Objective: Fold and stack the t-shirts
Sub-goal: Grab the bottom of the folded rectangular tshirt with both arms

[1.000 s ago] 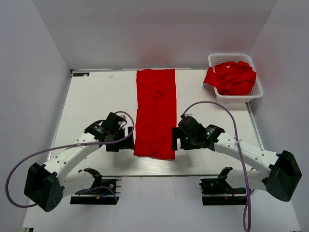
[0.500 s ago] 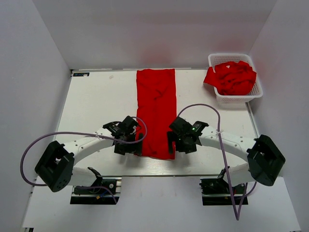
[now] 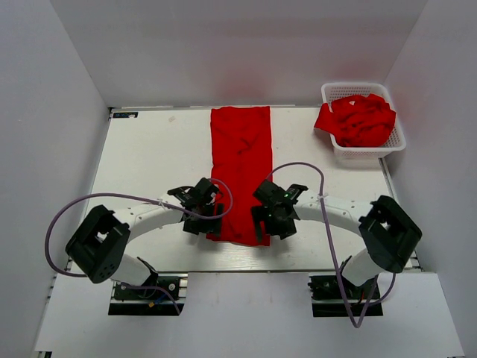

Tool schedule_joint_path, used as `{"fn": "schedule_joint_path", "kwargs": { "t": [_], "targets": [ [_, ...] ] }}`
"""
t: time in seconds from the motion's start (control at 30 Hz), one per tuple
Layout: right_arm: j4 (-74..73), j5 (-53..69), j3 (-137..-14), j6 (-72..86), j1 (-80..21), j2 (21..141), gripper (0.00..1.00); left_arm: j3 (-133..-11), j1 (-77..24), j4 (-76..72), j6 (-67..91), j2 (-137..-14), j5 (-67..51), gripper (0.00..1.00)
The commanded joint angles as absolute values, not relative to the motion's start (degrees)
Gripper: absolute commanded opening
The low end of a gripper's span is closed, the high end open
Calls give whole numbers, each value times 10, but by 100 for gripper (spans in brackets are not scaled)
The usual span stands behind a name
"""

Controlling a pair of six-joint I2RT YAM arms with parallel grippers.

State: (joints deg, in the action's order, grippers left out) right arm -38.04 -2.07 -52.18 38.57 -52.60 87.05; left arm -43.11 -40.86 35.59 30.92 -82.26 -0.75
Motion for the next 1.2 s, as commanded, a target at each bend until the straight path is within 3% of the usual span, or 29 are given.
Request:
{"fn": "schedule_joint_path", "kwargs": {
  "t": [0.0,0.13,0.23,0.27,0.3,0.33,0.4,0.43,0.47,0.8,1.17],
  "targets": [
    [-359,26,-543,359,-526,894,85,-421,-411,316,291,-832,-20,82],
    [-351,56,-550,338,-524,938,78,-421,-411,308,278,-869,-25,72],
    [-351,73,-555,331,-521,950,58,-414,-411,303,272,-876,-40,56],
    [-352,76,-555,330,-522,954,38,-404,-411,296,272,-876,-40,48],
    [-351,77,-556,328,-521,954,27,-403,-411,296,272,-876,-47,42],
    [-352,72,-558,329,-521,955,12,-403,-411,303,272,-869,-47,29],
    [-358,64,-561,337,-524,949,2,-403,-417,303,272,-854,-54,19],
    [-358,64,-559,338,-523,945,0,-398,-417,303,272,-846,-54,13],
    [-357,64,-552,341,-523,930,0,-398,-417,303,272,-839,-54,0],
    [-372,111,-496,391,-526,830,0,-407,-417,423,338,-747,-93,0],
    [-393,121,-519,383,-523,837,0,-475,-411,470,355,-772,-105,0]
  ]
}}
